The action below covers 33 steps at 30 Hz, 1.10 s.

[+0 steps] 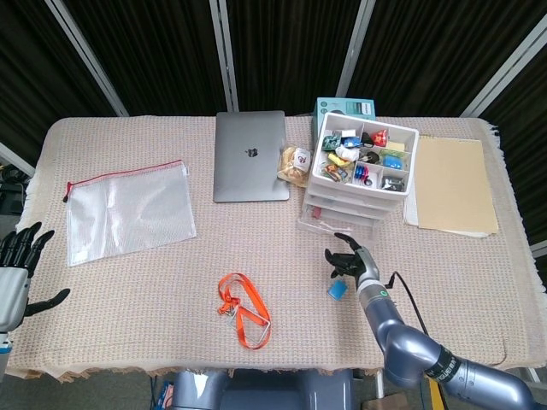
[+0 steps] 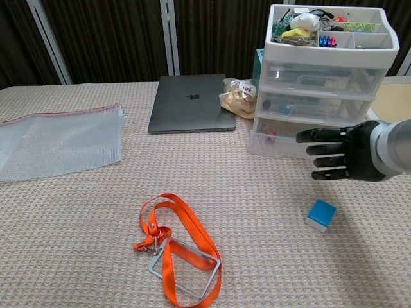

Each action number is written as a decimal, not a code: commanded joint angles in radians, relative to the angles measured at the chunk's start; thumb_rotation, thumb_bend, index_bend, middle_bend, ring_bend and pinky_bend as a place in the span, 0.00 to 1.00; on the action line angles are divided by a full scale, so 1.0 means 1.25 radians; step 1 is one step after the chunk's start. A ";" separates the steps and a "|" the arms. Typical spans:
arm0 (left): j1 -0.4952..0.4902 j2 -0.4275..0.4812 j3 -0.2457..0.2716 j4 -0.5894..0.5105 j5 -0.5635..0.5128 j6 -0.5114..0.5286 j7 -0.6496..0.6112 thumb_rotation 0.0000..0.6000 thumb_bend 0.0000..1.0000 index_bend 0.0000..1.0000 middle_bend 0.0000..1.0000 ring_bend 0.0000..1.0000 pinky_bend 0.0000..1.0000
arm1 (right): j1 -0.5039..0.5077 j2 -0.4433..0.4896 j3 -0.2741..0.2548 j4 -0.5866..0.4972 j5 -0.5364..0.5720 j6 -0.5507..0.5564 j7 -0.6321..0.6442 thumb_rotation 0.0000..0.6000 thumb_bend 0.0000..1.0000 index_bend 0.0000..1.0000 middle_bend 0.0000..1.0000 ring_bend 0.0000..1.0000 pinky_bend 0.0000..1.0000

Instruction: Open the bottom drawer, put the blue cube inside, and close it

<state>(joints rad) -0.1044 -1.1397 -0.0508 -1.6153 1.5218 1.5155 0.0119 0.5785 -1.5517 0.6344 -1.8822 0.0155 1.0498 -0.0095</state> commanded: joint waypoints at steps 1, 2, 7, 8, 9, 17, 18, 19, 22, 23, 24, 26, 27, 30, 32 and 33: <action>-0.001 -0.001 0.000 -0.001 -0.002 -0.002 0.002 1.00 0.17 0.10 0.00 0.00 0.00 | 0.027 0.039 -0.066 0.000 -0.070 0.066 -0.096 1.00 0.36 0.16 0.86 0.85 0.65; -0.001 -0.001 0.000 -0.001 -0.002 -0.002 0.003 1.00 0.17 0.10 0.00 0.00 0.00 | 0.029 0.040 -0.071 0.002 -0.075 0.071 -0.103 1.00 0.36 0.16 0.86 0.85 0.65; 0.000 -0.001 0.000 -0.004 -0.003 -0.004 0.004 1.00 0.17 0.10 0.00 0.00 0.00 | 0.049 0.039 -0.115 0.038 -0.096 0.099 -0.160 1.00 0.36 0.16 0.86 0.85 0.65; 0.000 -0.001 0.000 -0.004 -0.003 -0.004 0.005 1.00 0.17 0.10 0.00 0.00 0.00 | 0.051 0.037 -0.120 0.044 -0.098 0.101 -0.166 1.00 0.36 0.16 0.86 0.85 0.65; 0.000 -0.001 0.000 -0.004 -0.004 -0.004 0.005 1.00 0.17 0.10 0.00 0.00 0.00 | 0.052 0.036 -0.122 0.048 -0.099 0.102 -0.168 1.00 0.36 0.16 0.86 0.85 0.65; -0.001 0.001 0.000 -0.007 -0.007 -0.008 0.002 1.00 0.17 0.10 0.00 0.00 0.00 | 0.073 0.013 -0.167 0.107 -0.125 0.125 -0.223 1.00 0.36 0.25 0.86 0.85 0.65; -0.001 0.002 0.000 -0.007 -0.007 -0.008 0.001 1.00 0.17 0.10 0.00 0.00 0.00 | 0.074 0.009 -0.171 0.113 -0.125 0.128 -0.228 1.00 0.37 0.26 0.86 0.85 0.65; -0.001 0.002 0.000 -0.008 -0.007 -0.008 0.001 1.00 0.17 0.10 0.00 0.00 0.00 | 0.075 0.007 -0.174 0.118 -0.123 0.129 -0.232 1.00 0.37 0.28 0.86 0.85 0.65; -0.001 0.003 0.000 -0.009 -0.008 -0.010 0.001 1.00 0.17 0.10 0.00 0.00 0.00 | 0.075 0.003 -0.179 0.126 -0.122 0.130 -0.240 1.00 0.37 0.32 0.86 0.85 0.65; -0.001 0.003 0.000 -0.009 -0.008 -0.010 0.001 1.00 0.17 0.10 0.00 0.00 0.00 | 0.075 0.002 -0.181 0.127 -0.123 0.130 -0.242 1.00 0.37 0.33 0.86 0.85 0.65; -0.001 0.003 0.000 -0.009 -0.008 -0.010 0.001 1.00 0.17 0.10 0.00 0.00 0.00 | 0.074 0.001 -0.182 0.127 -0.123 0.130 -0.243 1.00 0.37 0.34 0.86 0.85 0.65; -0.001 0.003 0.000 -0.011 -0.009 -0.011 0.001 1.00 0.17 0.10 0.00 0.00 0.00 | 0.071 0.000 -0.184 0.123 -0.124 0.127 -0.241 1.00 0.37 0.35 0.86 0.85 0.65; -0.001 0.003 0.000 -0.011 -0.009 -0.012 0.001 1.00 0.17 0.10 0.00 0.00 0.00 | 0.069 0.001 -0.186 0.120 -0.126 0.126 -0.242 1.00 0.38 0.36 0.86 0.85 0.65; -0.001 0.003 0.001 -0.013 -0.011 -0.013 0.001 1.00 0.17 0.10 0.00 0.00 0.00 | 0.061 0.001 -0.197 0.106 -0.139 0.125 -0.243 1.00 0.37 0.36 0.86 0.85 0.65; -0.001 0.003 0.000 -0.014 -0.012 -0.014 0.001 1.00 0.17 0.10 0.00 0.00 0.00 | 0.055 0.001 -0.204 0.096 -0.147 0.124 -0.241 1.00 0.37 0.36 0.86 0.85 0.65; -0.001 0.004 0.000 -0.015 -0.013 -0.015 0.001 1.00 0.17 0.10 0.00 0.00 0.00 | 0.053 0.001 -0.207 0.091 -0.151 0.125 -0.240 1.00 0.37 0.36 0.86 0.85 0.65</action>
<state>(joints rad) -0.1058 -1.1353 -0.0502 -1.6337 1.5061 1.4973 0.0135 0.6490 -1.5502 0.3812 -1.7622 -0.1673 1.2058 -0.3111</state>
